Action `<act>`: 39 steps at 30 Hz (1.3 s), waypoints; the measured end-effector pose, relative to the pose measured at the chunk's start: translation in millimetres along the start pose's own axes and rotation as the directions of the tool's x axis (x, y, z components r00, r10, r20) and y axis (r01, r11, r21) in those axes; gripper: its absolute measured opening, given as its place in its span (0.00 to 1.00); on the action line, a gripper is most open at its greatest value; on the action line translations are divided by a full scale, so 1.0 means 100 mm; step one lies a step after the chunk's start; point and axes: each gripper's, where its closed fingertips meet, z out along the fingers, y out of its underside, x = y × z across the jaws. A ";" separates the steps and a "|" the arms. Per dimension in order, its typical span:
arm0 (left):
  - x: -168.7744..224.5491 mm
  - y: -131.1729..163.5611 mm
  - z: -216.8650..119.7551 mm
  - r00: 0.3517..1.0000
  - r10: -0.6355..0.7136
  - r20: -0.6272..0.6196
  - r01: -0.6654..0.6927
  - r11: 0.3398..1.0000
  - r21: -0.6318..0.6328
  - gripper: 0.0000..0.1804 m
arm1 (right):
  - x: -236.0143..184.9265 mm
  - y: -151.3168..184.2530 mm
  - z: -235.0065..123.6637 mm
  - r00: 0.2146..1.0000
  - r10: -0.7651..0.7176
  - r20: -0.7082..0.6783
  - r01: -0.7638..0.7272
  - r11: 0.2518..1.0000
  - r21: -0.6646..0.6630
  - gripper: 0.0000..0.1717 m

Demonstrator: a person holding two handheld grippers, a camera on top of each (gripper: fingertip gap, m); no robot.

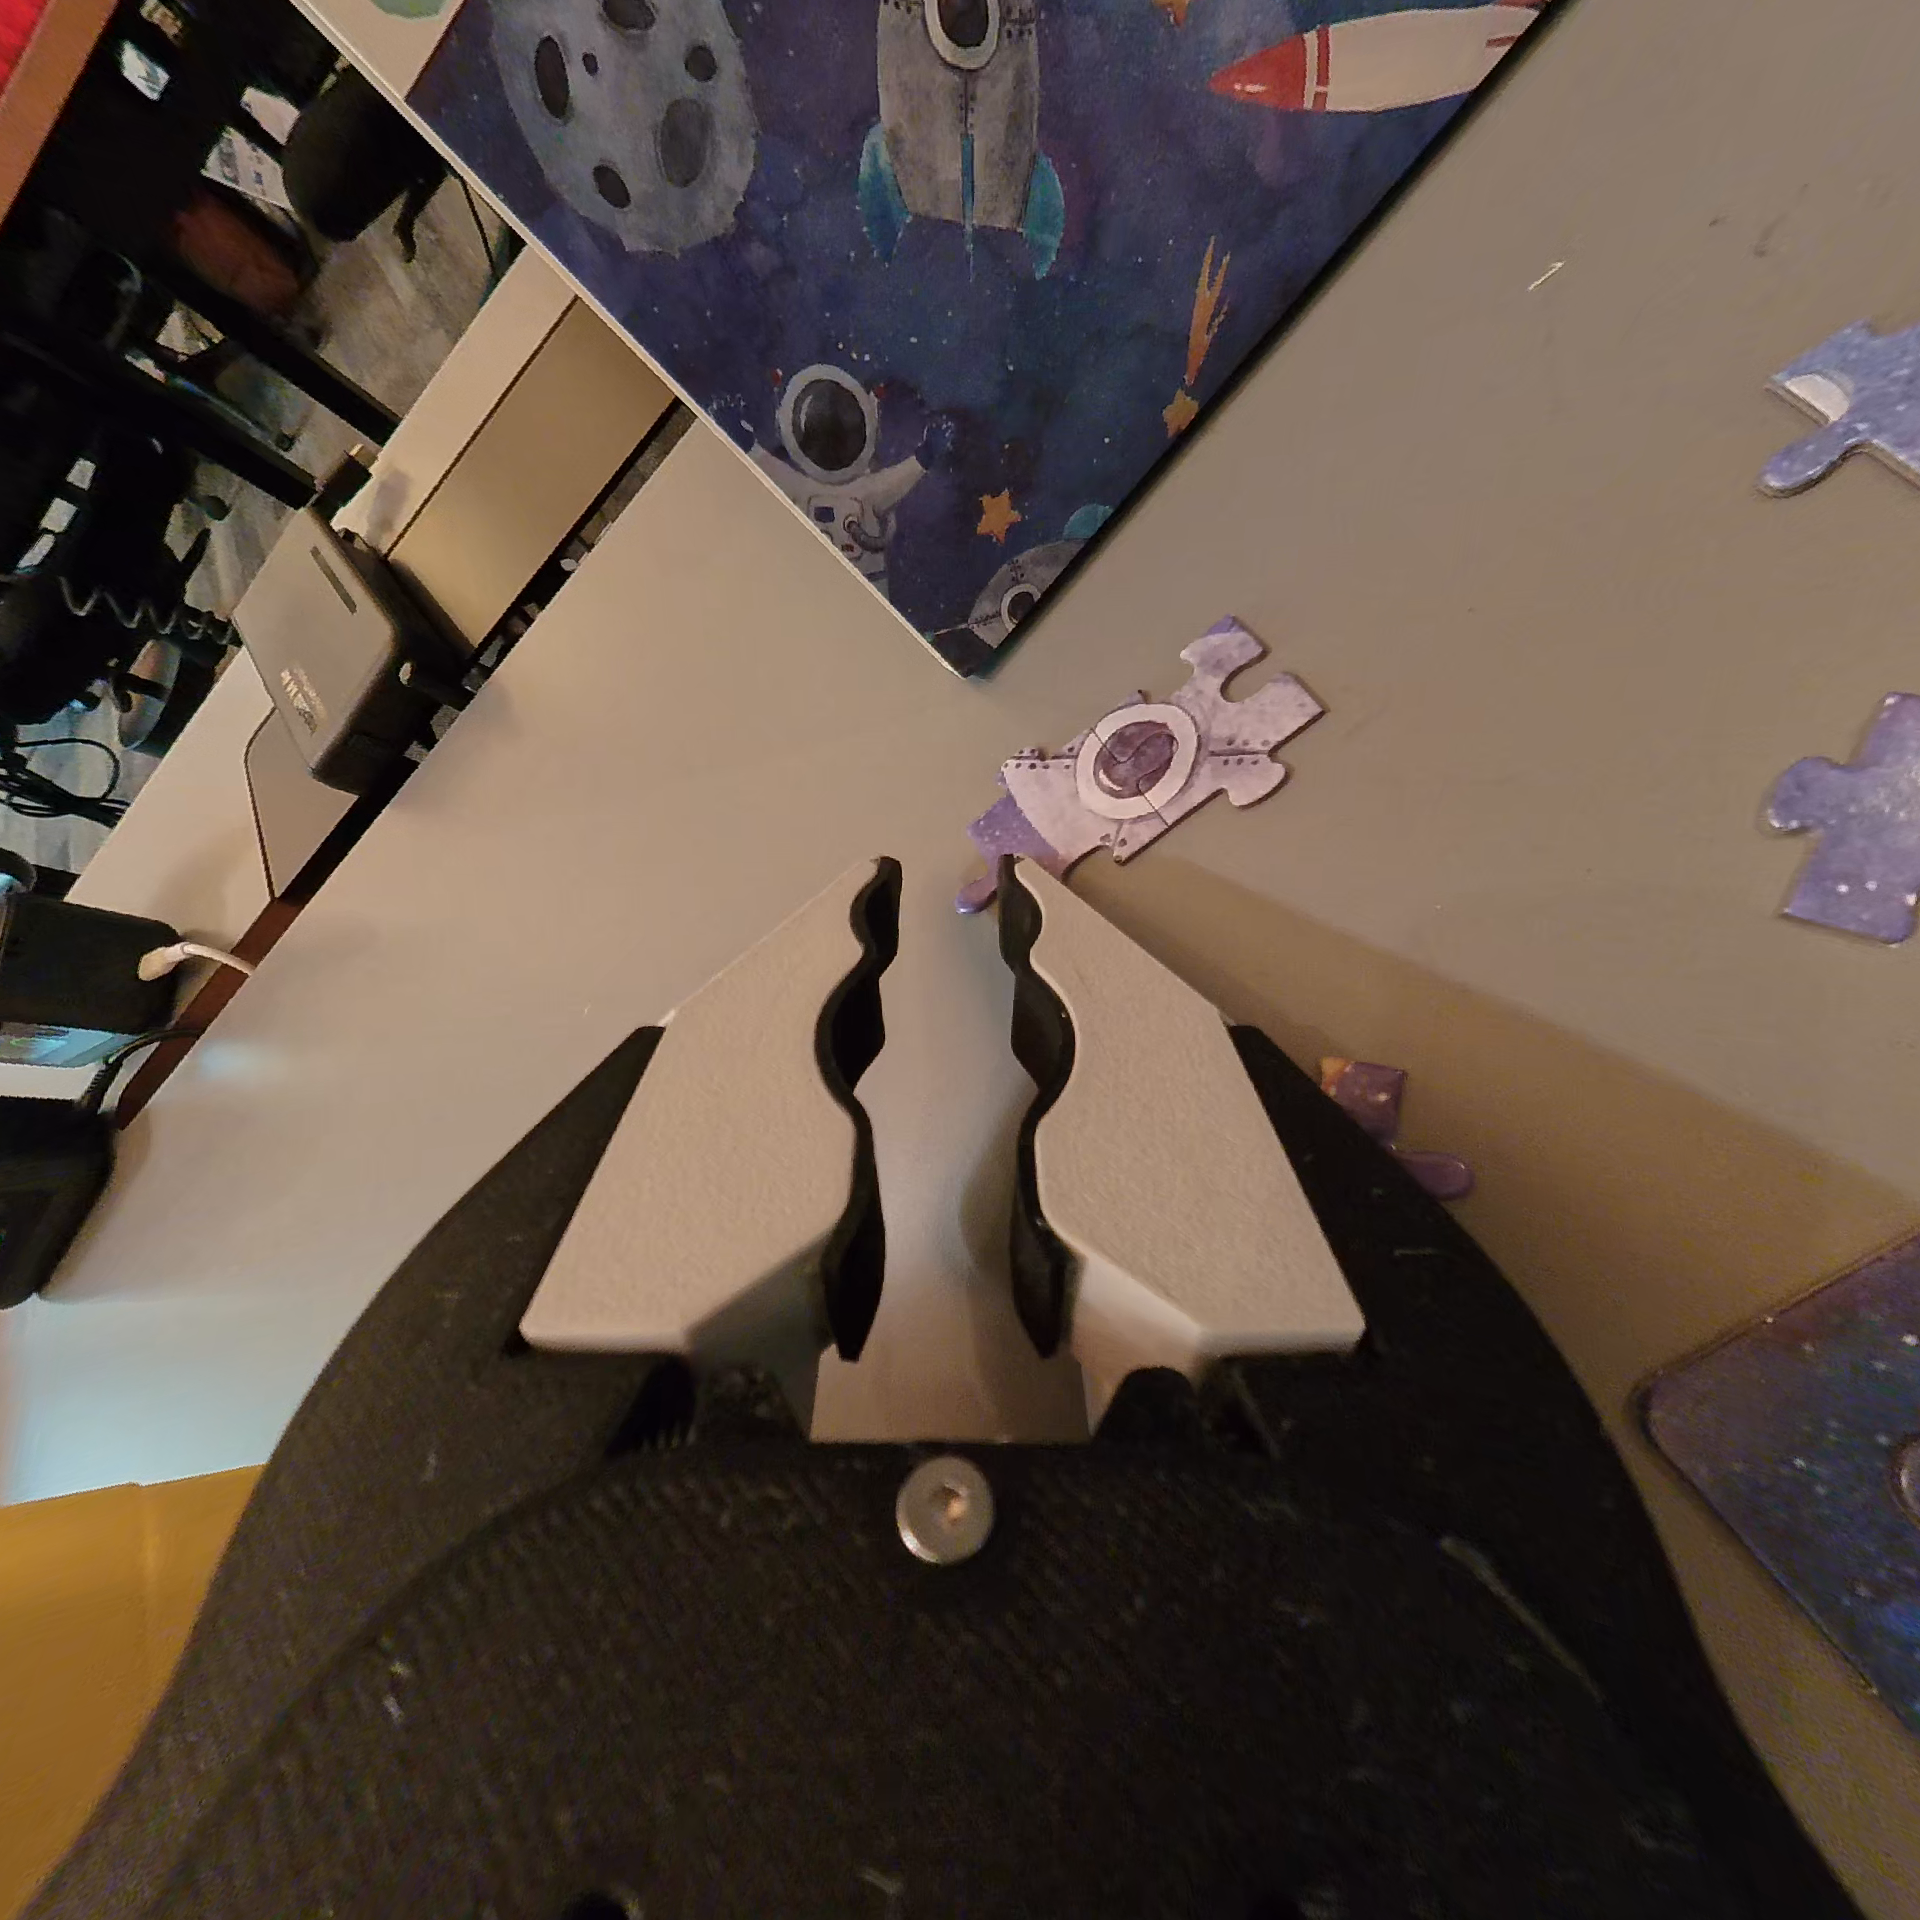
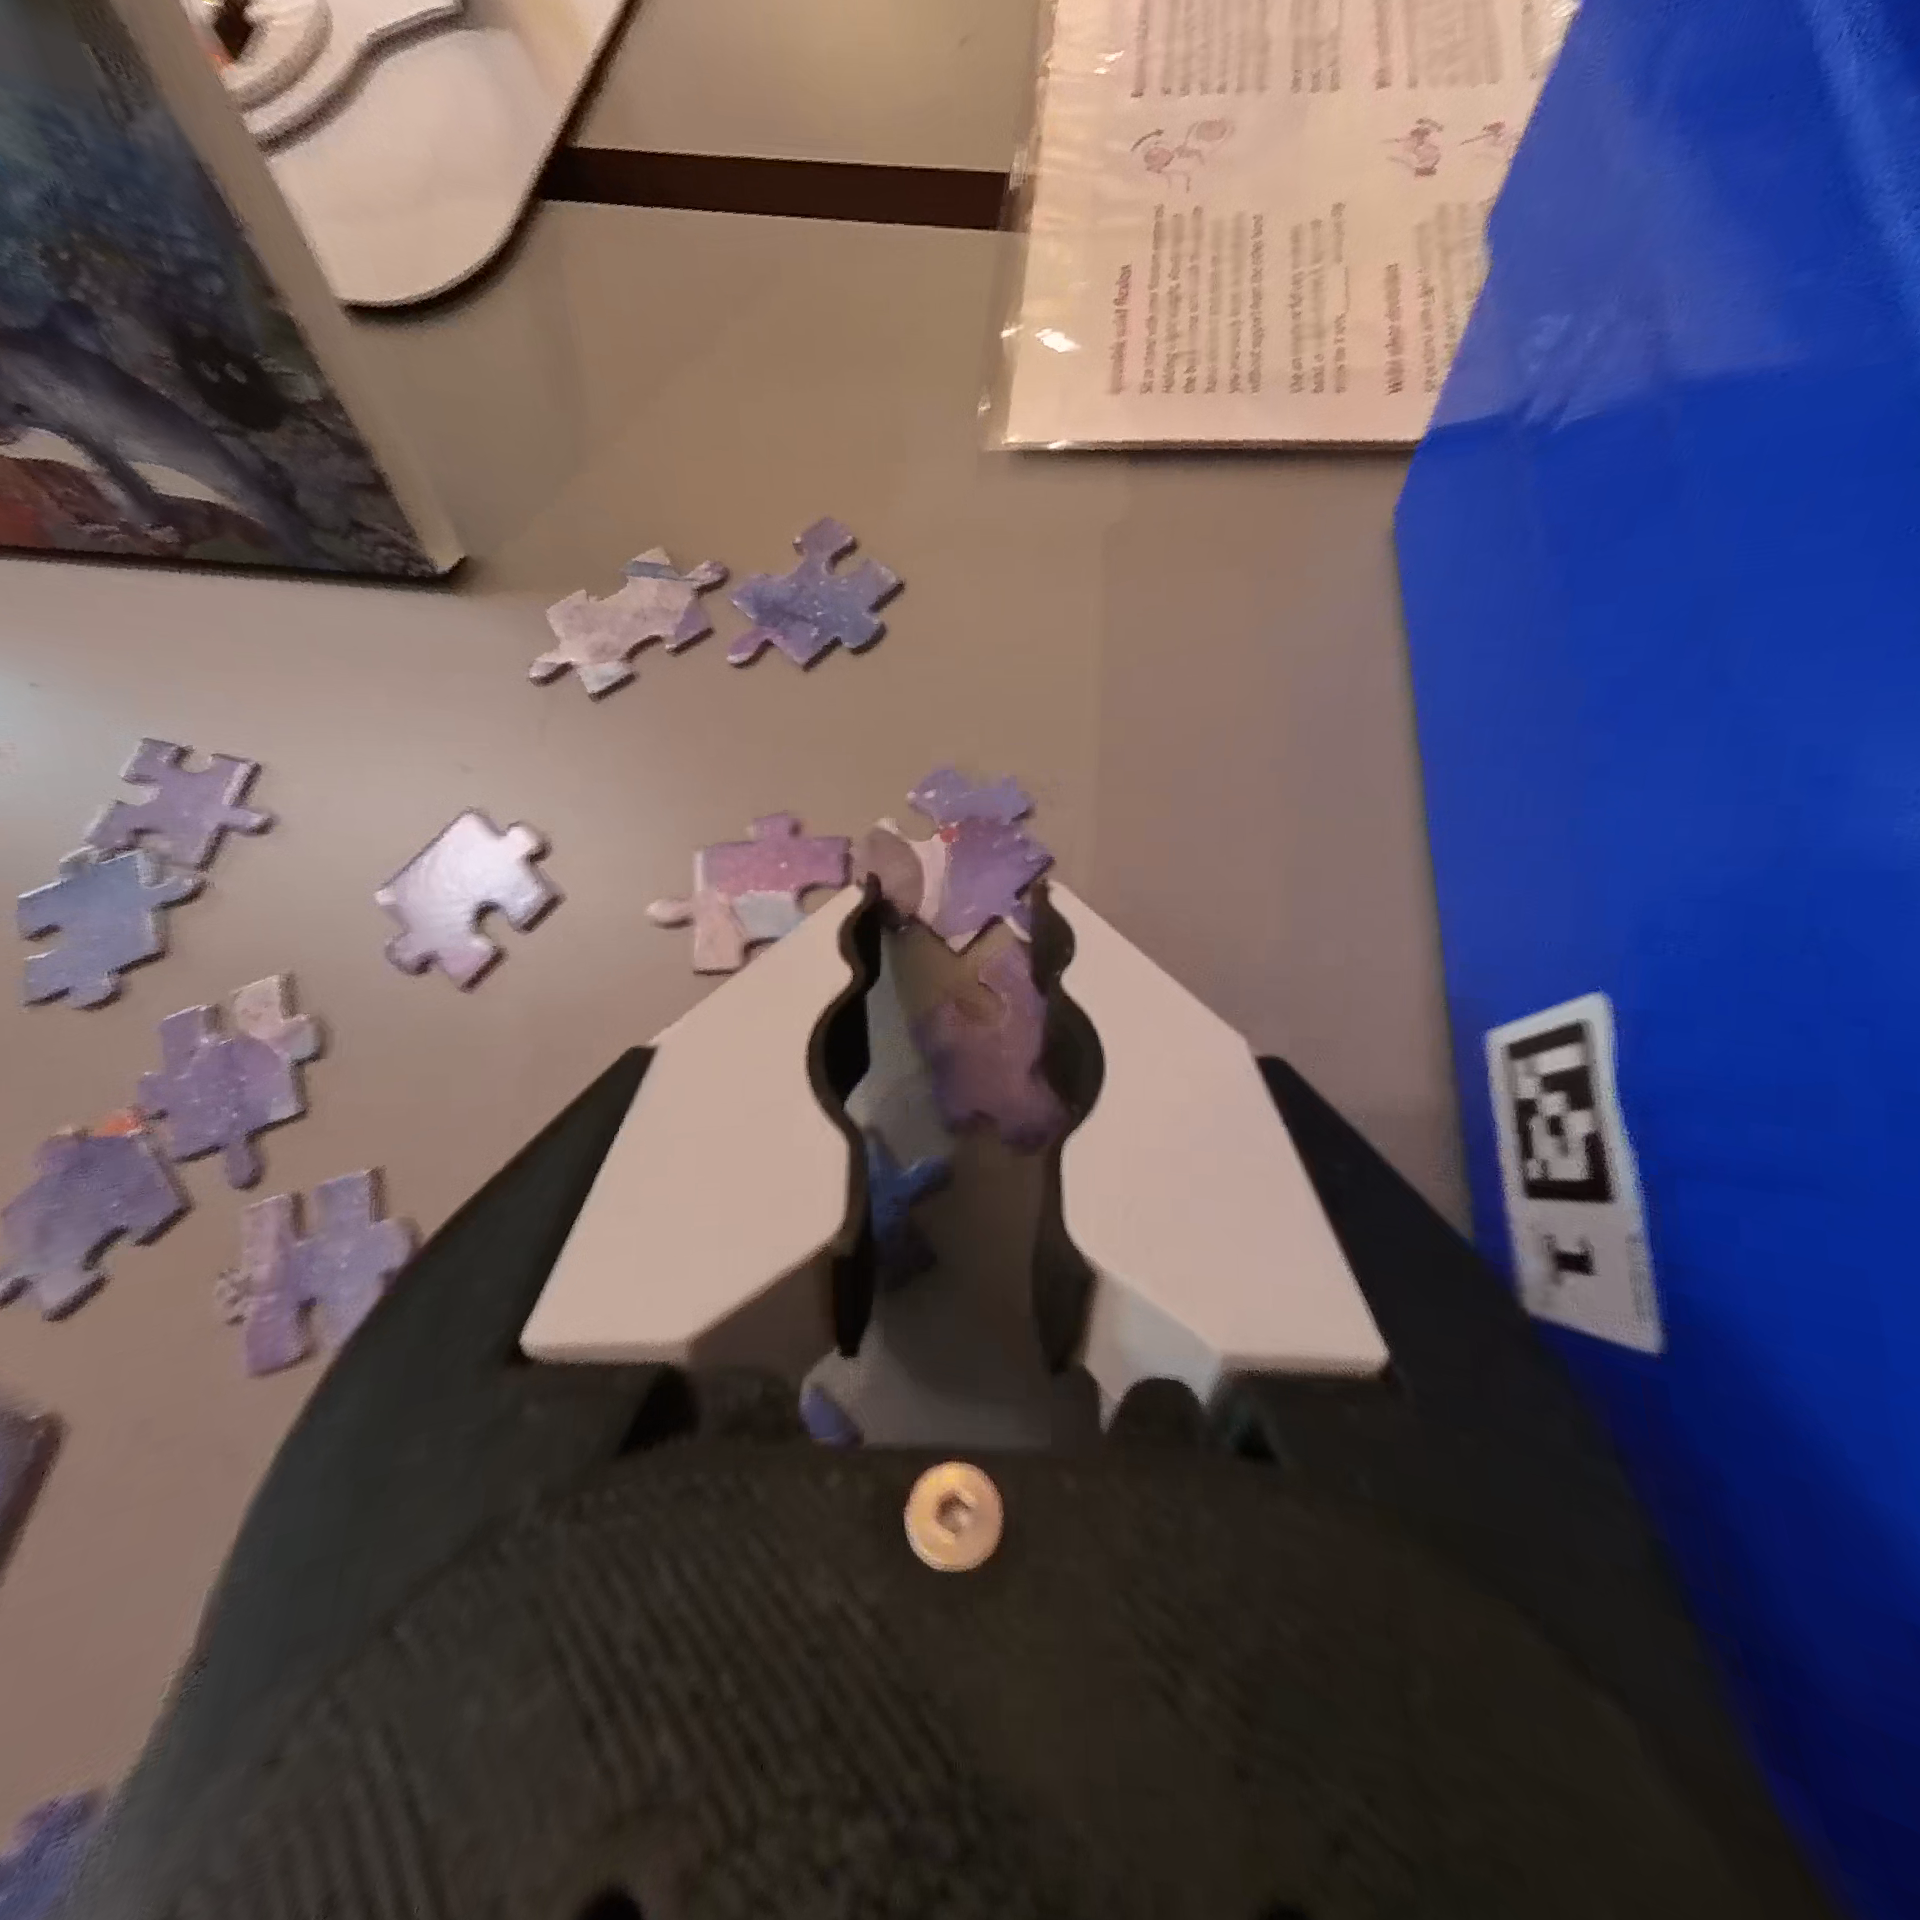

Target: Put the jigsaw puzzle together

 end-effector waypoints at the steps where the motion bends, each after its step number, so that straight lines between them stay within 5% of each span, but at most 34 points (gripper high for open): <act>1: 0.00 0.00 0.00 1.000 0.000 0.000 0.000 1.000 0.000 0.11 | -0.08 0.02 -0.02 0.999 0.010 0.044 -0.009 1.000 -0.012 0.15; 4: 0.00 0.00 0.00 1.000 0.001 0.000 -0.001 1.000 0.000 0.11 | -0.22 -0.01 -0.11 0.992 0.017 0.123 -0.020 1.000 0.023 0.13; 9: 0.00 0.00 0.00 1.000 0.003 0.000 -0.003 1.000 0.000 0.10 | -0.12 -0.16 -0.17 0.995 -0.085 0.056 0.078 0.990 0.120 0.19; 16: 0.00 0.00 0.00 1.000 0.005 0.001 -0.005 1.000 0.000 0.10 | -0.11 0.03 0.03 0.976 -0.212 0.046 0.212 0.977 -0.002 0.37; 24: 0.01 0.00 0.00 1.000 0.005 0.001 -0.005 1.000 0.000 0.10 | -0.27 0.06 -0.15 0.962 -0.253 0.107 0.254 0.967 0.005 0.22; 31: 0.01 0.00 0.00 1.000 0.005 0.000 -0.005 1.000 0.000 0.10 | -0.22 0.04 0.02 0.943 -0.319 0.093 0.318 0.948 0.017 0.32; 39: 0.01 0.00 0.00 1.000 0.005 -0.001 -0.005 1.000 0.000 0.10 | -0.25 0.06 0.02 0.951 -0.282 0.131 0.283 0.959 0.009 0.28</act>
